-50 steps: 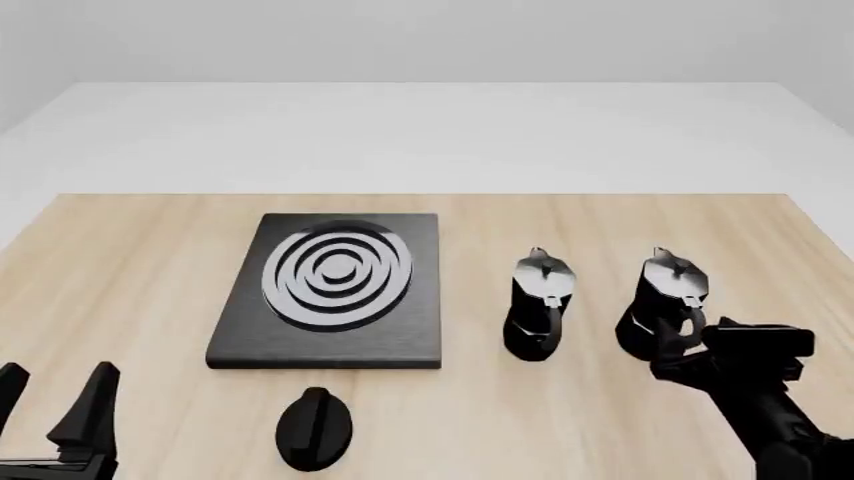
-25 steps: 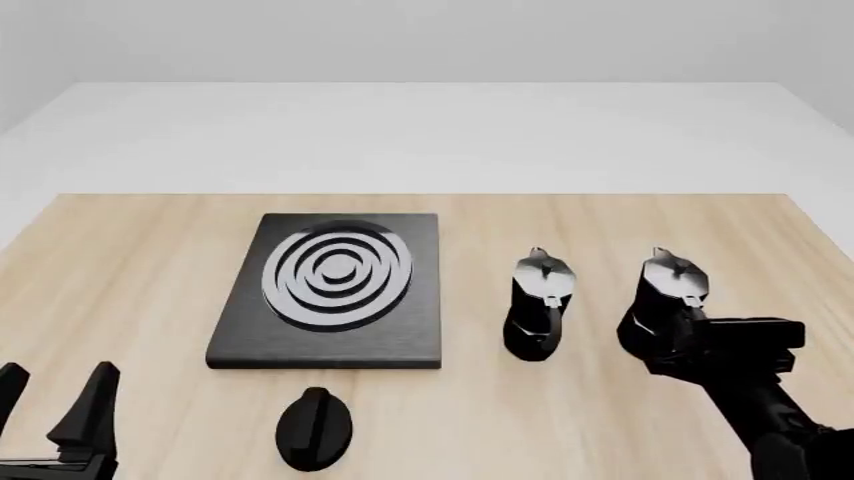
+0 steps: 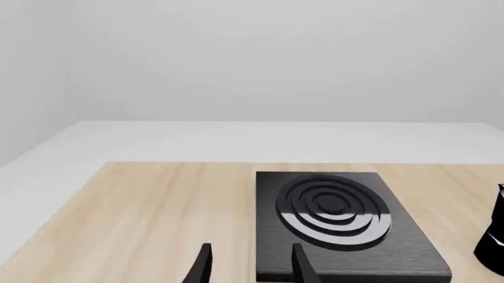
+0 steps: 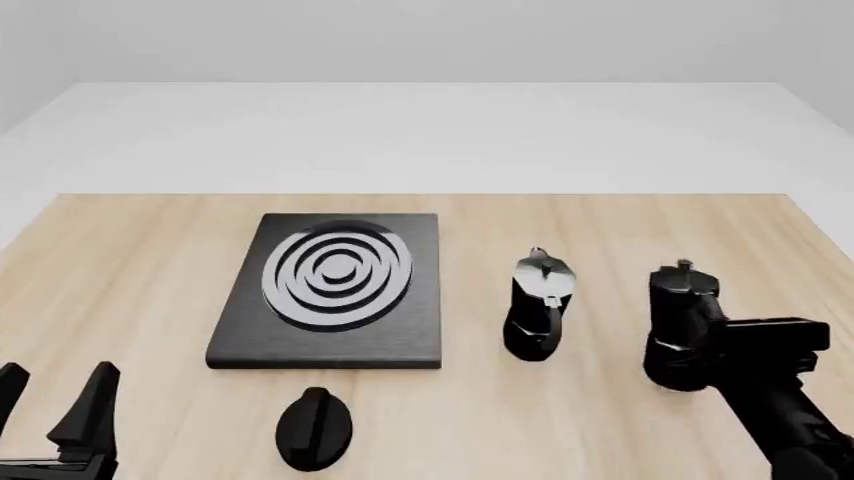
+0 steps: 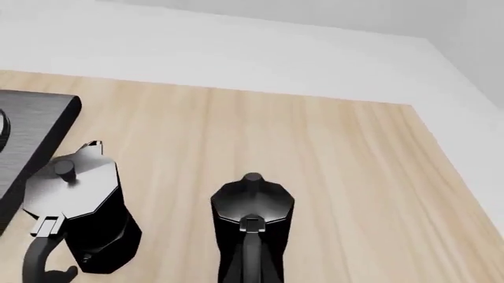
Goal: Put the right moka pot on the stove.
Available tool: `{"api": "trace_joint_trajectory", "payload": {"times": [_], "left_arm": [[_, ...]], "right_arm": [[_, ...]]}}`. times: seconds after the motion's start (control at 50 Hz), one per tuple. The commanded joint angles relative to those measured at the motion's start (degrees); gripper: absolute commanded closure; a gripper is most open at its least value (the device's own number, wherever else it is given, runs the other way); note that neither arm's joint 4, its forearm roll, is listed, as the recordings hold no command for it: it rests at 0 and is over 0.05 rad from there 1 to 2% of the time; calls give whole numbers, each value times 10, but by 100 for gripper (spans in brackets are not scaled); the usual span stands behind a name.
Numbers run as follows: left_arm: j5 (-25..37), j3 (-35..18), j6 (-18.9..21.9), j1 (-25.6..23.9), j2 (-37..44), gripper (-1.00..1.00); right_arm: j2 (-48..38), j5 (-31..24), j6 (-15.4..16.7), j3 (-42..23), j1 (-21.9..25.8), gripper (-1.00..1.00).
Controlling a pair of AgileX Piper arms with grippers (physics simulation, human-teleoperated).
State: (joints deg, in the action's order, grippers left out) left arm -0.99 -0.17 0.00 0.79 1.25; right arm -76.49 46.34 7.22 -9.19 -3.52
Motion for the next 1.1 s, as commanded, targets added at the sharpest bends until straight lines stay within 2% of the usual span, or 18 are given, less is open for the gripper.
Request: {"api": "trace_joint_trajectory", "payload": {"times": [0.02,0.06,0.44,0.58,0.7,0.82,0.98,1.06,1.1], "left_arm": [[0,0,0,0,0,-100],[0,0,0,0,0,-100],[0,0,0,0,0,-100],[0,0,0,0,0,-100],[0,0,0,0,0,-100],[0,0,0,0,0,-100],[0,0,0,0,0,-100],[0,0,0,0,0,-100],[0,0,0,0,0,-100]], "right_arm": [[87,-59,14,-21,4,100],[108,-82,20,-30,8,100],[172,-151,25,-61,41,100],[237,-225,20,-101,70,100],[263,-265,15,-133,102,100],[275,-287,12,-162,133,100],[243,-287,6,-208,181,100],[216,-276,-2,-226,200,100],[205,-270,-19,-237,213,100]]}}
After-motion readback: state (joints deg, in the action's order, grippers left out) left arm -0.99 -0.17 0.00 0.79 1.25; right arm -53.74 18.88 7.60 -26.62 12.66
